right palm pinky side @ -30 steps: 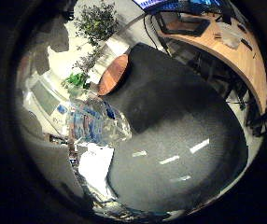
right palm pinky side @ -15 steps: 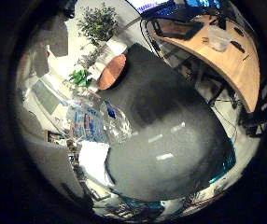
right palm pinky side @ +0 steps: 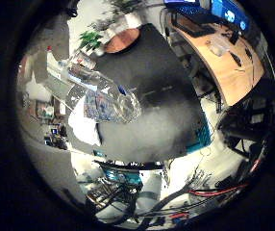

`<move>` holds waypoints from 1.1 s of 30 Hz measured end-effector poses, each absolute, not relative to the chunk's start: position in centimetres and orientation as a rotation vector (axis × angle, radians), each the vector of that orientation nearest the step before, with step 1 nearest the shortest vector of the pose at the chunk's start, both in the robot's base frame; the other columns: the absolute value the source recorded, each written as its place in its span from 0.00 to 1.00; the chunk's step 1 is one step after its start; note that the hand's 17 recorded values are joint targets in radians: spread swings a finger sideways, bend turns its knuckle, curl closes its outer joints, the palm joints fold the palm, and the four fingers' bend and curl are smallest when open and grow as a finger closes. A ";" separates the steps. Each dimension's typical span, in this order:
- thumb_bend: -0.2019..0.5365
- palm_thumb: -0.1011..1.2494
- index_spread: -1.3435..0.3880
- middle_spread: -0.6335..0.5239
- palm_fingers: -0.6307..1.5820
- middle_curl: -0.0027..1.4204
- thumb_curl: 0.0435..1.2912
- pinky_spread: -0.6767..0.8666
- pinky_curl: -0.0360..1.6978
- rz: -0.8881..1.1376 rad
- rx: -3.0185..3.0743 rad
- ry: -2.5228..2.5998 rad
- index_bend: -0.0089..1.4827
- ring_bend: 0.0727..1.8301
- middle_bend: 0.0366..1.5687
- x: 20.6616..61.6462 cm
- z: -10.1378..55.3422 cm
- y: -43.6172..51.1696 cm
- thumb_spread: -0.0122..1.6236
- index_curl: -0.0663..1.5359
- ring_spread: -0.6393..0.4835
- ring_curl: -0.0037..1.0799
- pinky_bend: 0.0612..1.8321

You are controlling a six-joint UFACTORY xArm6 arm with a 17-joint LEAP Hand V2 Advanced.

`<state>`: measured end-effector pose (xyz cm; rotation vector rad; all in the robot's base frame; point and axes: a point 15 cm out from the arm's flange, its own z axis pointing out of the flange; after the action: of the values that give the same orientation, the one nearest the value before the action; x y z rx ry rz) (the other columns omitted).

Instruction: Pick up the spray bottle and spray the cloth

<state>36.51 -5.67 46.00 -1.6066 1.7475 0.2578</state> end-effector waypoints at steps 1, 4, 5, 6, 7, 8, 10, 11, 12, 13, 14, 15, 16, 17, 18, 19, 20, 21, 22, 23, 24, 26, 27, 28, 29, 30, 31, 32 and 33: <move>0.25 0.82 0.62 0.39 0.83 0.55 0.82 0.21 0.34 0.258 -1.635 1.745 0.79 0.78 0.84 36.0 46.5 -5.0 0.40 0.48 0.38 0.59 0.71; 0.25 0.82 0.61 0.39 0.83 0.55 0.82 0.21 0.35 0.306 -1.712 1.703 0.79 0.78 0.84 34.7 47.9 -2.4 0.40 0.48 0.38 0.59 0.71; 0.25 0.82 0.61 0.39 0.83 0.55 0.82 0.21 0.35 0.313 -1.730 1.692 0.79 0.78 0.84 34.4 48.6 -1.7 0.40 0.48 0.38 0.59 0.71; 0.25 0.82 0.61 0.39 0.83 0.55 0.82 0.21 0.35 0.315 -1.739 1.686 0.78 0.78 0.84 34.3 49.0 -1.2 0.40 0.48 0.38 0.59 0.71; 0.25 0.82 0.61 0.38 0.83 0.55 0.82 0.21 0.35 0.316 -1.745 1.682 0.78 0.78 0.84 34.2 49.2 -0.8 0.40 0.48 0.38 0.59 0.71; 0.25 0.82 0.61 0.38 0.83 0.55 0.82 0.21 0.35 0.323 -1.752 1.679 0.78 0.78 0.84 34.2 49.5 -0.2 0.40 0.48 0.38 0.60 0.71; 0.25 0.82 0.61 0.38 0.83 0.55 0.83 0.21 0.35 0.313 -1.763 1.670 0.78 0.78 0.84 34.1 50.4 0.6 0.40 0.48 0.38 0.60 0.71; 0.25 0.82 0.61 0.38 0.83 0.55 0.83 0.21 0.35 0.307 -1.772 1.662 0.79 0.78 0.84 34.1 51.0 1.0 0.40 0.48 0.38 0.60 0.71; 0.25 0.82 0.61 0.38 0.83 0.55 0.83 0.21 0.35 0.312 -1.781 1.655 0.79 0.78 0.84 34.0 51.4 1.5 0.40 0.48 0.38 0.60 0.71; 0.25 0.82 0.61 0.38 0.83 0.56 0.83 0.21 0.35 0.322 -1.792 1.647 0.79 0.78 0.84 33.7 51.8 2.0 0.40 0.48 0.38 0.60 0.71; 0.25 0.82 0.61 0.38 0.83 0.56 0.83 0.21 0.35 0.334 -1.802 1.640 0.79 0.78 0.84 33.5 52.3 2.5 0.40 0.48 0.38 0.60 0.71; 0.25 0.81 0.61 0.38 0.83 0.56 0.83 0.21 0.35 0.339 -1.813 1.630 0.79 0.78 0.84 33.4 52.9 3.0 0.40 0.48 0.38 0.60 0.71; 0.25 0.81 0.61 0.38 0.83 0.56 0.83 0.21 0.35 0.351 -1.819 1.627 0.79 0.78 0.84 33.3 53.3 3.5 0.40 0.48 0.38 0.60 0.71; 0.25 0.81 0.61 0.38 0.83 0.56 0.83 0.21 0.35 0.363 -1.820 1.629 0.79 0.78 0.84 33.4 53.4 3.9 0.40 0.48 0.38 0.60 0.71; 0.25 0.81 0.61 0.38 0.83 0.56 0.83 0.21 0.35 0.381 -1.818 1.633 0.79 0.78 0.84 33.6 53.3 4.3 0.40 0.48 0.38 0.60 0.71; 0.25 0.81 0.61 0.38 0.83 0.56 0.83 0.21 0.35 0.402 -1.819 1.637 0.79 0.78 0.84 33.8 53.1 4.6 0.40 0.48 0.38 0.60 0.71; 0.25 0.81 0.61 0.38 0.83 0.56 0.83 0.21 0.35 0.425 -1.825 1.637 0.79 0.78 0.84 34.1 53.0 5.0 0.40 0.48 0.38 0.60 0.71; 0.25 0.81 0.61 0.38 0.83 0.56 0.83 0.20 0.35 0.451 -1.833 1.636 0.78 0.78 0.84 34.4 52.8 5.5 0.39 0.48 0.38 0.60 0.71; 0.25 0.81 0.61 0.37 0.83 0.56 0.83 0.20 0.35 0.483 -1.842 1.638 0.78 0.78 0.84 34.8 52.3 5.9 0.39 0.48 0.38 0.60 0.71; 0.25 0.81 0.61 0.37 0.83 0.56 0.83 0.20 0.35 0.511 -1.846 1.644 0.78 0.78 0.84 35.2 51.7 6.2 0.39 0.48 0.38 0.60 0.71; 0.25 0.81 0.61 0.37 0.83 0.56 0.83 0.20 0.35 0.545 -1.850 1.650 0.78 0.78 0.84 35.6 51.1 6.5 0.39 0.48 0.38 0.60 0.71; 0.25 0.81 0.61 0.37 0.83 0.56 0.83 0.20 0.36 0.619 -1.852 1.668 0.78 0.78 0.84 36.6 49.5 7.0 0.39 0.48 0.38 0.60 0.71; 0.25 0.81 0.61 0.37 0.83 0.56 0.83 0.20 0.36 0.657 -1.853 1.676 0.78 0.78 0.84 37.1 48.6 7.3 0.39 0.48 0.38 0.60 0.71; 0.25 0.81 0.61 0.37 0.83 0.56 0.83 0.20 0.36 0.695 -1.855 1.683 0.78 0.78 0.84 37.6 47.7 7.6 0.39 0.48 0.38 0.60 0.71; 0.25 0.81 0.61 0.37 0.83 0.56 0.83 0.20 0.36 0.733 -1.852 1.698 0.78 0.78 0.84 38.2 46.7 7.7 0.39 0.48 0.38 0.60 0.71; 0.25 0.81 0.61 0.37 0.83 0.56 0.83 0.20 0.36 0.766 -1.849 1.708 0.78 0.78 0.84 38.6 45.8 7.8 0.39 0.48 0.38 0.60 0.71; 0.25 0.81 0.61 0.37 0.83 0.56 0.83 0.20 0.36 0.795 -1.843 1.721 0.78 0.78 0.84 39.0 45.0 8.0 0.39 0.48 0.38 0.60 0.71; 0.25 0.81 0.61 0.37 0.83 0.56 0.83 0.20 0.36 0.827 -1.835 1.737 0.78 0.78 0.84 39.5 44.1 8.1 0.39 0.48 0.38 0.60 0.71; 0.25 0.81 0.61 0.37 0.83 0.56 0.83 0.20 0.36 0.852 -1.829 1.751 0.78 0.78 0.84 40.0 43.3 8.2 0.39 0.48 0.38 0.60 0.71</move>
<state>39.99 8.22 43.28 -1.8287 1.7505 0.8522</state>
